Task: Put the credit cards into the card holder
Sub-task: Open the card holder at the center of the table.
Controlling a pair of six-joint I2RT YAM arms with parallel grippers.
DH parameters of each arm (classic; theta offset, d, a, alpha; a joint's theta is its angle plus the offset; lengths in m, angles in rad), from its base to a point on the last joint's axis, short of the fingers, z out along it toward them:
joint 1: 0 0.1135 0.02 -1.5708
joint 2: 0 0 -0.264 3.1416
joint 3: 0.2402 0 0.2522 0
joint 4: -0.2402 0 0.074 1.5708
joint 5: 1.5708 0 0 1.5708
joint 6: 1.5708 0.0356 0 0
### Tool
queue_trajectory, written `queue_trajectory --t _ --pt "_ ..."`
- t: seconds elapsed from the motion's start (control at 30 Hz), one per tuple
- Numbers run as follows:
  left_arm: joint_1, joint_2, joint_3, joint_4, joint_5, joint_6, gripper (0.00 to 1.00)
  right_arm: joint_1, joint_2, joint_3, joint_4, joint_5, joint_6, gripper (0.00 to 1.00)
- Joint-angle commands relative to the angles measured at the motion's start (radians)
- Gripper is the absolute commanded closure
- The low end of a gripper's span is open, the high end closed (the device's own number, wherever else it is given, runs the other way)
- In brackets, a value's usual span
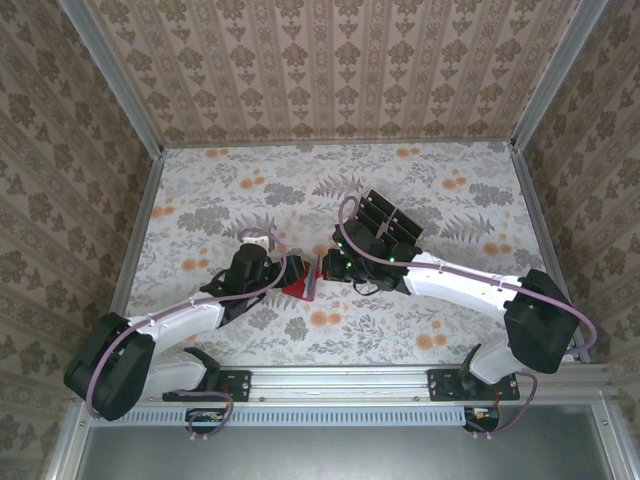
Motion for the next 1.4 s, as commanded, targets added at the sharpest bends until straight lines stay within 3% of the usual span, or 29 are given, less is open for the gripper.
queue_trajectory --t 0.0,0.2,0.5,0.7,0.8,1.07,1.23,1.37 --pt "-0.008 0.012 0.034 -0.108 -0.069 0.019 0.30 -0.013 -0.040 -0.073 -0.017 0.035 0.012 1.00" --pt "-0.010 0.082 0.040 -0.129 -0.065 0.026 0.37 -0.043 -0.016 -0.187 0.043 0.038 0.033 1.00" --pt "-0.056 0.081 0.034 -0.074 -0.036 0.008 0.37 -0.070 0.088 -0.181 0.040 0.071 -0.009 1.00" --pt "-0.082 -0.008 -0.012 -0.015 -0.041 -0.033 0.47 -0.071 0.057 -0.146 0.003 0.076 -0.031 0.66" --pt "-0.089 -0.039 -0.032 -0.002 -0.053 -0.045 0.53 -0.071 0.022 -0.131 -0.024 0.074 -0.035 0.60" --pt "-0.094 -0.026 -0.051 0.015 -0.059 -0.056 0.71 -0.050 -0.019 -0.092 -0.011 0.038 -0.017 0.58" --pt "-0.107 -0.020 -0.058 0.030 -0.060 -0.072 0.88 -0.014 0.049 -0.040 0.025 0.007 -0.009 0.62" --pt "-0.128 -0.045 -0.061 0.020 -0.074 -0.092 0.93 0.004 0.136 -0.012 0.065 -0.018 0.000 0.66"
